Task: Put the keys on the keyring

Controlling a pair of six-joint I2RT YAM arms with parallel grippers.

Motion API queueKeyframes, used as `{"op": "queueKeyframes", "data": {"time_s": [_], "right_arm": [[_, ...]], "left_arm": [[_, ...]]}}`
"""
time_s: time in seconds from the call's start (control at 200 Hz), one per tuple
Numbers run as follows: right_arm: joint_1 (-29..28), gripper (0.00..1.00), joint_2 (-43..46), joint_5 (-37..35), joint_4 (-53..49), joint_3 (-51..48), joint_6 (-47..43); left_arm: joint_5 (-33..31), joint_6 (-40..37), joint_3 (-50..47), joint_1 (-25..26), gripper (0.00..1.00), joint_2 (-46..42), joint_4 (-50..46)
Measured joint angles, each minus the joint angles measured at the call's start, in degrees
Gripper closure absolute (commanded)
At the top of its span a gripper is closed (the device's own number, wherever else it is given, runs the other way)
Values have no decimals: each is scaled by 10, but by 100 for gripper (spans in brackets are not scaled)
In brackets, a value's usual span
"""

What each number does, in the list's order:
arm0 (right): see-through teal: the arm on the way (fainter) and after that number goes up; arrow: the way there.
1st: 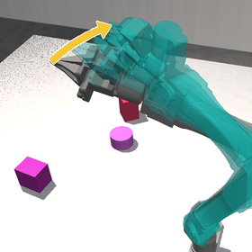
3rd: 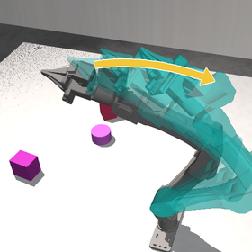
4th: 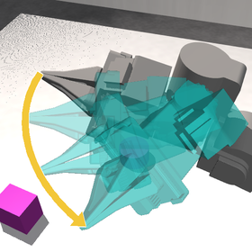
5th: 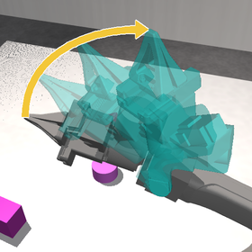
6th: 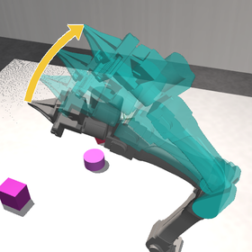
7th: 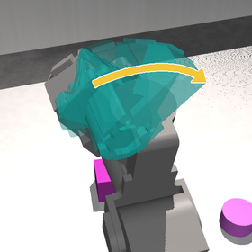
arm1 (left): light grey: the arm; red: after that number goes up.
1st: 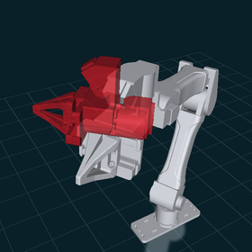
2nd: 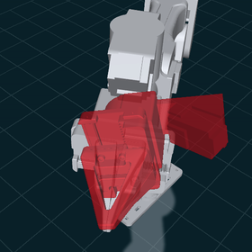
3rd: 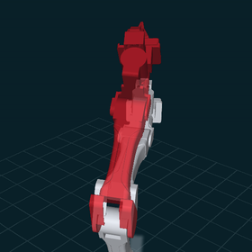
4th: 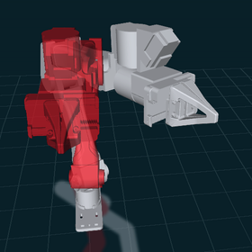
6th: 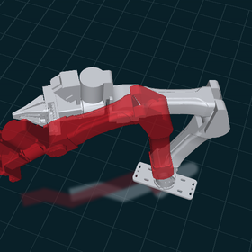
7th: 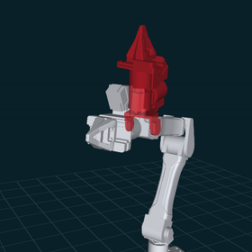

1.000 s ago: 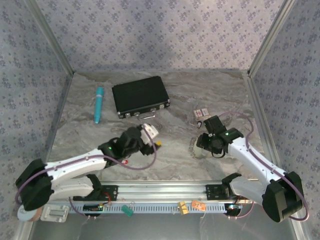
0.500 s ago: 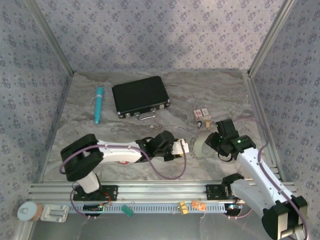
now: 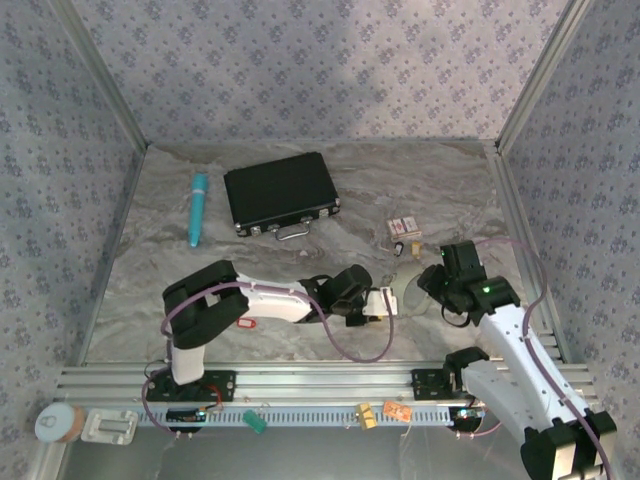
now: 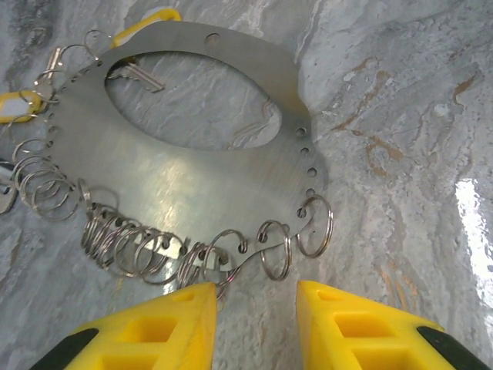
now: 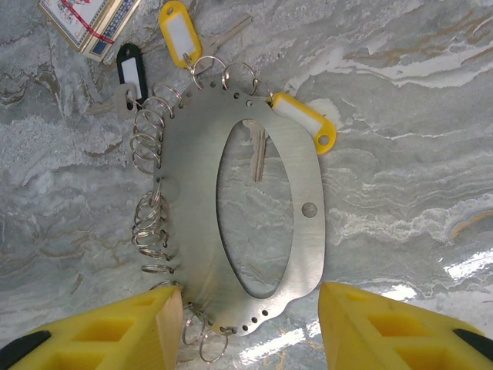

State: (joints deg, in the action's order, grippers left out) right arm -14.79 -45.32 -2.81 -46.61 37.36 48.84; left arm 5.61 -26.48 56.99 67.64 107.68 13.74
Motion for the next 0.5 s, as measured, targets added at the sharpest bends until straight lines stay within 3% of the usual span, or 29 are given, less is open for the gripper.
{"op": "queueKeyframes", "data": {"time_s": [0.5], "right_arm": [[20, 48, 14, 7, -4, 0, -8]], "left_arm": [[9, -6, 23, 3, 71, 29, -1]]}}
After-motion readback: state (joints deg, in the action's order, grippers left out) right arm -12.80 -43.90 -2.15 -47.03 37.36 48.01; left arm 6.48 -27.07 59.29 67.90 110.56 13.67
